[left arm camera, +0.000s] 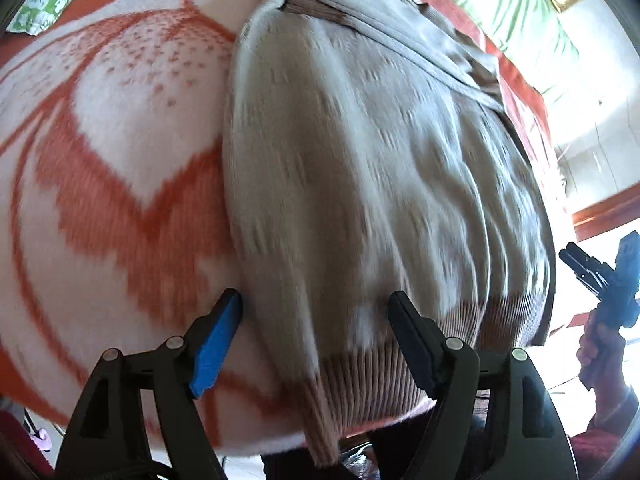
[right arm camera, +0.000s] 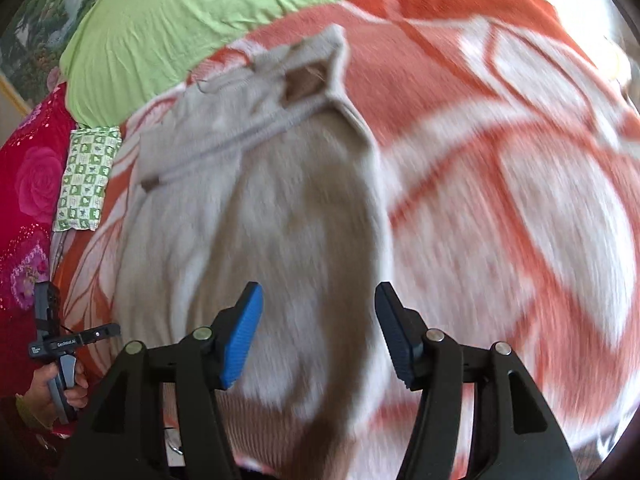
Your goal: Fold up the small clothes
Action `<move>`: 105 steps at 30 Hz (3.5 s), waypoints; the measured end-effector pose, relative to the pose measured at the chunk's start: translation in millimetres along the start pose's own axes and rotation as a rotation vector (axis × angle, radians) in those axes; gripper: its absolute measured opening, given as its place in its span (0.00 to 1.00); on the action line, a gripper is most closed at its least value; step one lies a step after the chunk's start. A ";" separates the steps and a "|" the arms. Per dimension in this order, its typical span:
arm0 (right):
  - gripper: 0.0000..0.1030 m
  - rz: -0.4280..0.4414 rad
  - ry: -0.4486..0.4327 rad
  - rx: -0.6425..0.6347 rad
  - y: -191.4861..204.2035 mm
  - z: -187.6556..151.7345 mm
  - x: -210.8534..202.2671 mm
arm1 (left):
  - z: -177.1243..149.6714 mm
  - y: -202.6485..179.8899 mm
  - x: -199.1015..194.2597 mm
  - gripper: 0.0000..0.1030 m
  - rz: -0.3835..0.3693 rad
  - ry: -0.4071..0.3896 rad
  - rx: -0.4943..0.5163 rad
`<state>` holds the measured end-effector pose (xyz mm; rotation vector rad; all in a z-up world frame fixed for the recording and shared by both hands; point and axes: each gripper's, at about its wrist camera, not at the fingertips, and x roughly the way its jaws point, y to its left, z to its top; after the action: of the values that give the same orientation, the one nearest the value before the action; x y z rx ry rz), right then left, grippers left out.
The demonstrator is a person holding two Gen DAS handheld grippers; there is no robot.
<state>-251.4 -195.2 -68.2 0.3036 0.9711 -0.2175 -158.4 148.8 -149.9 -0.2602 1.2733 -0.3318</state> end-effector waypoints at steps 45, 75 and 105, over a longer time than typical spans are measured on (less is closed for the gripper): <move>0.07 0.617 -0.204 0.231 -12.3 210.1 45.4 | 236.2 -14.7 -47.3 0.05 -0.216 -0.429 -0.236; 0.34 0.326 -0.183 0.373 -35.2 289.7 147.5 | 341.4 27.1 17.2 0.42 -0.098 -0.387 -0.169; 0.42 0.240 -0.213 0.144 26.2 338.8 191.0 | 418.7 26.1 89.6 0.39 -0.005 -0.364 -0.143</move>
<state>124.1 -297.4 -45.0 0.5154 0.7019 -0.0977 269.6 141.7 -124.0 -0.4249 0.9375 -0.1864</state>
